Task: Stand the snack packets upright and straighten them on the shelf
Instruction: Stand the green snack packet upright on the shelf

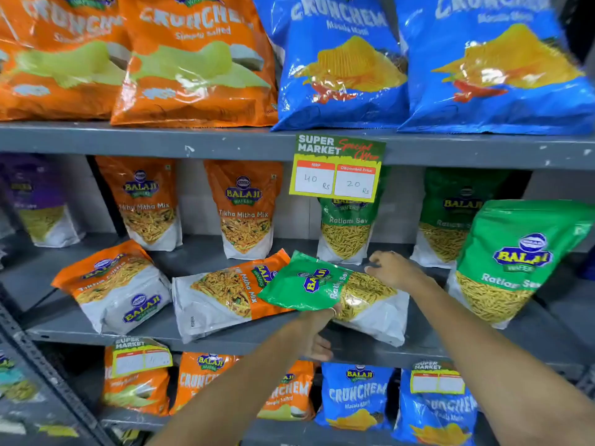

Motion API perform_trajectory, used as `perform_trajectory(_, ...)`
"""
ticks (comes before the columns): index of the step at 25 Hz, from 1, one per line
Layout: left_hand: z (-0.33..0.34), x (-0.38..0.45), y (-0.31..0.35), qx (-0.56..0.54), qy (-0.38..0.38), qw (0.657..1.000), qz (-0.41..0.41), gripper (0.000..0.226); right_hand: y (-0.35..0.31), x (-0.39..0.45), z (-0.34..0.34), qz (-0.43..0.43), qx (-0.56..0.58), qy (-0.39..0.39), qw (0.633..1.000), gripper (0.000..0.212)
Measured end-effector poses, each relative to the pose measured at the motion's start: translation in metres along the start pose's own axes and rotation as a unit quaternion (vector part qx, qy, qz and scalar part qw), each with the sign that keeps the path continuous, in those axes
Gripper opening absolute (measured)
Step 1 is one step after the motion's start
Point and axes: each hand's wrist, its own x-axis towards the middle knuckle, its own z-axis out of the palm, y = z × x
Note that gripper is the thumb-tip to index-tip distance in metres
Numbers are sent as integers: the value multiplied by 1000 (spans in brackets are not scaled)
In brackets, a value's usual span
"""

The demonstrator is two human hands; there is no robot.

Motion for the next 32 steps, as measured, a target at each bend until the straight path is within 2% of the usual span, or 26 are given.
perform_trajectory(2, 14, 10, 0, -132, -4, 991, 6, 78, 11, 16, 6, 37, 5, -45, 998, 46)
perform_trajectory(4, 25, 20, -2, -206, 7, 978, 19, 76, 19, 29, 15, 69, 15, -110, 991, 57)
perform_trajectory(7, 38, 27, -4, -255, 19, 966, 30, 71, 30, 43, 31, 88, 48, -165, 981, 59)
perform_trajectory(12, 41, 27, -2, -298, 7, 953, 53, 48, 39, 45, 30, 107, 169, -178, 963, 55)
perform_trajectory(15, 29, 24, -8, -278, 2, 957, 88, 36, 50, 31, 28, 121, 287, -202, 929, 47)
perform_trajectory(17, 17, 20, -7, -259, 8, 958, 122, 20, 56, 18, 30, 127, 331, -197, 914, 53)
perform_trajectory(22, -10, 2, 0, -135, 7, 967, 217, 36, 53, -22, 26, 106, 439, -153, 879, 32)
perform_trajectory(24, -21, -5, 9, -81, 11, 965, 247, 36, 49, -33, 23, 90, 476, -140, 863, 23)
perform_trajectory(29, -37, -18, 36, -14, -22, 955, 296, 36, 44, -53, 24, 57, 531, -85, 841, 42)
perform_trajectory(32, -38, -18, 47, 0, -33, 954, 298, 33, 46, -55, 23, 44, 551, -51, 832, 36)
